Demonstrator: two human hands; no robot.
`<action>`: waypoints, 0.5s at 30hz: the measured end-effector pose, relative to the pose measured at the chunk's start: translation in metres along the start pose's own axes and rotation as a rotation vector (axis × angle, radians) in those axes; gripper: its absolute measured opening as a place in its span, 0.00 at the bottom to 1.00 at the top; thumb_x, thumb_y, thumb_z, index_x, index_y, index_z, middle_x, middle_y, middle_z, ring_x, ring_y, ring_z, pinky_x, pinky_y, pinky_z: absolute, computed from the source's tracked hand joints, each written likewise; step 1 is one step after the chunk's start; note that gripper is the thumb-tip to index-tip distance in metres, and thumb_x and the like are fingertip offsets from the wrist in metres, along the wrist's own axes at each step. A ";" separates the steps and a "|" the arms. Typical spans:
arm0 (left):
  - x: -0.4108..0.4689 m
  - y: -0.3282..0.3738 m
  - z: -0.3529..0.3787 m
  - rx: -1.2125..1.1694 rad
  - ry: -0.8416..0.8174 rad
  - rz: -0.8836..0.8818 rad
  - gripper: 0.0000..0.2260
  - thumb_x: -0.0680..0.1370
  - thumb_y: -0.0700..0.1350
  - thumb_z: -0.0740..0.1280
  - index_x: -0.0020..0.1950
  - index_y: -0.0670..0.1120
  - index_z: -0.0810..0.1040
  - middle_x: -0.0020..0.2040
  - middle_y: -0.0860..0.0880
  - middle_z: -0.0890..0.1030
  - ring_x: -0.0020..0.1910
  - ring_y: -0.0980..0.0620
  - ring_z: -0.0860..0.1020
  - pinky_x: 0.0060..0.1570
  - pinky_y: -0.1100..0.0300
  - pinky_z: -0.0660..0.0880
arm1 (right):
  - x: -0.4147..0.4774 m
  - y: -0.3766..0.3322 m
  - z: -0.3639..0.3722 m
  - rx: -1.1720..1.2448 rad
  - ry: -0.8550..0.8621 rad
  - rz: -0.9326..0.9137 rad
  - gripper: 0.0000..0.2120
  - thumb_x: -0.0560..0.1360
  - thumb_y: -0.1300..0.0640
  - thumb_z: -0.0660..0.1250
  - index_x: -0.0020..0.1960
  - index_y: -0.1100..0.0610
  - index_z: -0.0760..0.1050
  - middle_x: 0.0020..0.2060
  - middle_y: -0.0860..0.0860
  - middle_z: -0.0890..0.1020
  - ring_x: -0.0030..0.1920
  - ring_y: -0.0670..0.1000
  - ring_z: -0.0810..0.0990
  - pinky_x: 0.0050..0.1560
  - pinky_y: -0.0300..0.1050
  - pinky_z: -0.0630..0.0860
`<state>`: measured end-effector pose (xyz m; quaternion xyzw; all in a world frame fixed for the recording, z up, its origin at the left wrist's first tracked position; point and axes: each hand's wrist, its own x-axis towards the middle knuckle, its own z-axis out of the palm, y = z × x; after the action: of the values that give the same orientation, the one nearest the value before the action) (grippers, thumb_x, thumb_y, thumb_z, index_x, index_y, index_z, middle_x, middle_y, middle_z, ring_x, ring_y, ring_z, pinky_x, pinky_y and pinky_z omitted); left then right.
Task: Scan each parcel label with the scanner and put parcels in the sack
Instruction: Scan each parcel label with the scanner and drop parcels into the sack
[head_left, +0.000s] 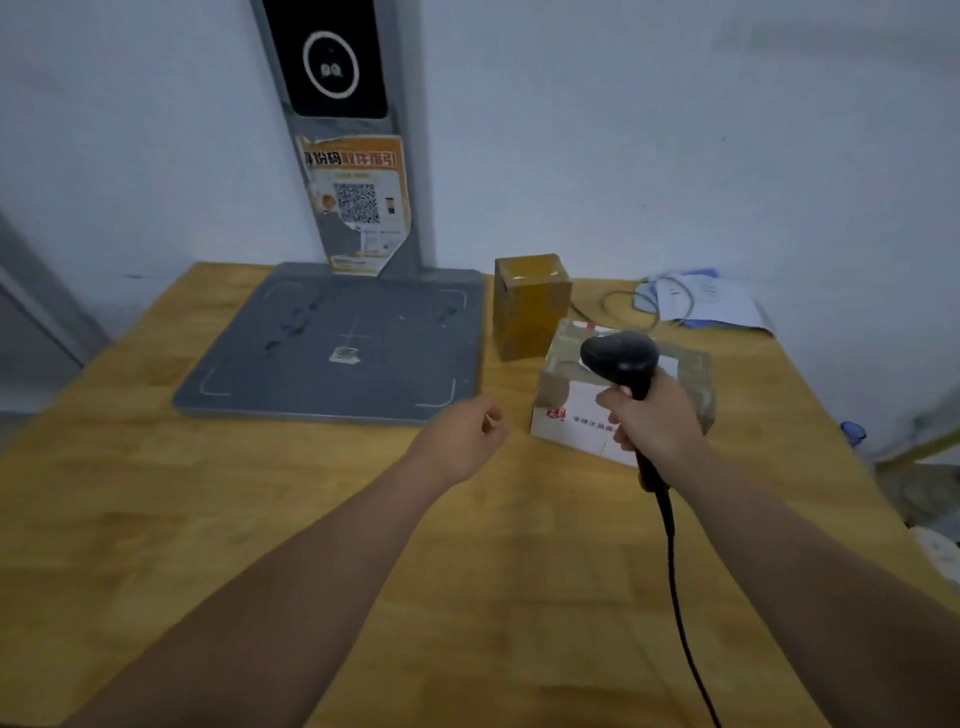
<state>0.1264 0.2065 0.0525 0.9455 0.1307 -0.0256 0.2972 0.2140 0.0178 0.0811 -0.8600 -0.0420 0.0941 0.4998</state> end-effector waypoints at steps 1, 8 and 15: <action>0.016 0.001 -0.003 0.009 -0.001 0.000 0.14 0.82 0.51 0.61 0.64 0.45 0.74 0.58 0.47 0.79 0.53 0.49 0.78 0.52 0.56 0.75 | 0.015 -0.004 0.000 0.001 -0.011 -0.003 0.08 0.75 0.59 0.67 0.51 0.62 0.74 0.37 0.60 0.81 0.30 0.54 0.78 0.31 0.45 0.74; 0.141 0.006 -0.027 0.148 0.041 0.047 0.20 0.81 0.52 0.62 0.70 0.45 0.67 0.67 0.44 0.66 0.65 0.45 0.68 0.63 0.54 0.67 | 0.118 -0.043 0.010 0.139 -0.026 -0.006 0.07 0.75 0.61 0.67 0.51 0.63 0.75 0.35 0.58 0.78 0.28 0.53 0.75 0.28 0.43 0.73; 0.260 0.014 -0.042 0.279 0.082 0.071 0.32 0.79 0.56 0.64 0.77 0.45 0.56 0.77 0.43 0.54 0.75 0.40 0.55 0.71 0.47 0.60 | 0.192 -0.056 0.025 0.447 -0.069 0.211 0.09 0.75 0.61 0.68 0.54 0.63 0.76 0.33 0.57 0.77 0.30 0.53 0.77 0.31 0.44 0.77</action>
<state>0.3800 0.2796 0.0617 0.9819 0.1043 0.0059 0.1580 0.3977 0.0987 0.0944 -0.7241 0.0527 0.1820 0.6631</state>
